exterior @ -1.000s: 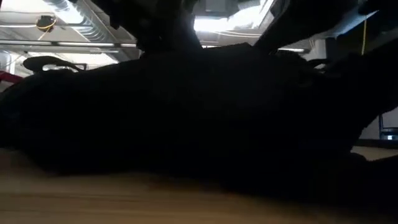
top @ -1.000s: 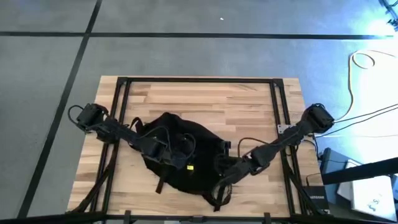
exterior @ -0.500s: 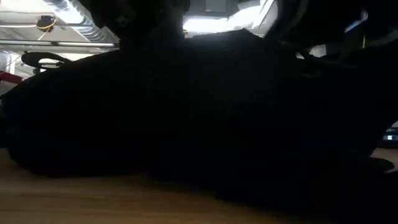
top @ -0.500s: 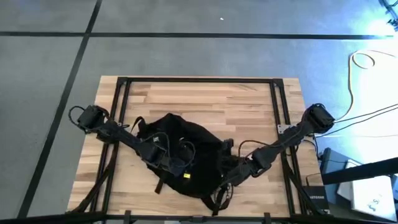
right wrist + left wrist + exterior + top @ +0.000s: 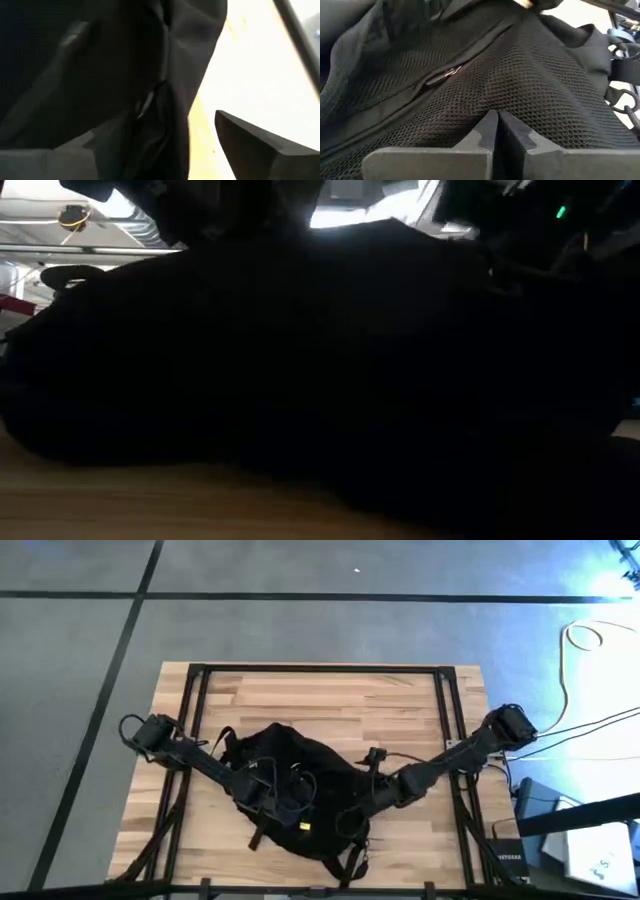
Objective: Unpack backpack
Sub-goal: Close the black backpack
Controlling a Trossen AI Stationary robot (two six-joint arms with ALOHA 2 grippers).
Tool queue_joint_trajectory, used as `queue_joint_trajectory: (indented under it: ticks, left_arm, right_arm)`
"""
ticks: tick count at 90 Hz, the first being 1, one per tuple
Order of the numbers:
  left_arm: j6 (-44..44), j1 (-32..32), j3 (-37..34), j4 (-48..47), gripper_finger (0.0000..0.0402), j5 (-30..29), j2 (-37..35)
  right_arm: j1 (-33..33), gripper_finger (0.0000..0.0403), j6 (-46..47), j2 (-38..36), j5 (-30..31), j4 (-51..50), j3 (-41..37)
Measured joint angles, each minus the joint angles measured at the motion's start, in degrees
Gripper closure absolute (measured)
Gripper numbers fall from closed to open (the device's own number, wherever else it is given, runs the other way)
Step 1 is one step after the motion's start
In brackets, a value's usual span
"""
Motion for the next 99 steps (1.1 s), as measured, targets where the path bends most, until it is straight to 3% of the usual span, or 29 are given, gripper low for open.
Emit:
queue_joint_trajectory:
  ticks: [20,30,37,48,52,63,99]
  left_arm:
    - [0.19,0.0,0.0,-0.33,0.04,0.51,0.04]
    - [0.37,-0.09,-0.01,-0.35,0.04,0.58,0.04]
    - [0.02,-0.09,0.01,-0.42,0.04,0.56,0.04]
    - [-7.16,0.58,-0.01,-1.63,0.04,-0.09,-0.06]
    - [-9.8,1.15,0.01,-1.81,0.04,0.03,-0.3]
    - [-10.75,2.16,-0.01,-1.64,0.04,0.91,-1.74]
    - [-14.51,3.37,0.01,-2.01,0.04,-4.81,-3.28]
  right_arm:
    - [-8.13,0.0148,-3.19,0.04,-13.28,19.19,-6.51]
    - [-9.92,0.0172,-3.94,0.07,-14.85,20.87,-7.48]
    - [-10.07,0.0223,-4.68,-0.16,-14.16,20.97,-7.48]
    - [-9.99,0.0356,-5.09,-1.6,-13.26,21.32,-7.07]
    - [-10.02,0.0383,-5.95,-2.31,-13.33,21.63,-6.86]
    - [-9.22,0.0384,-6.14,-4.03,-11.81,22.13,-5.95]
    - [-4.26,0.0399,-10.7,-9.9,-4.02,21.96,-2.8]
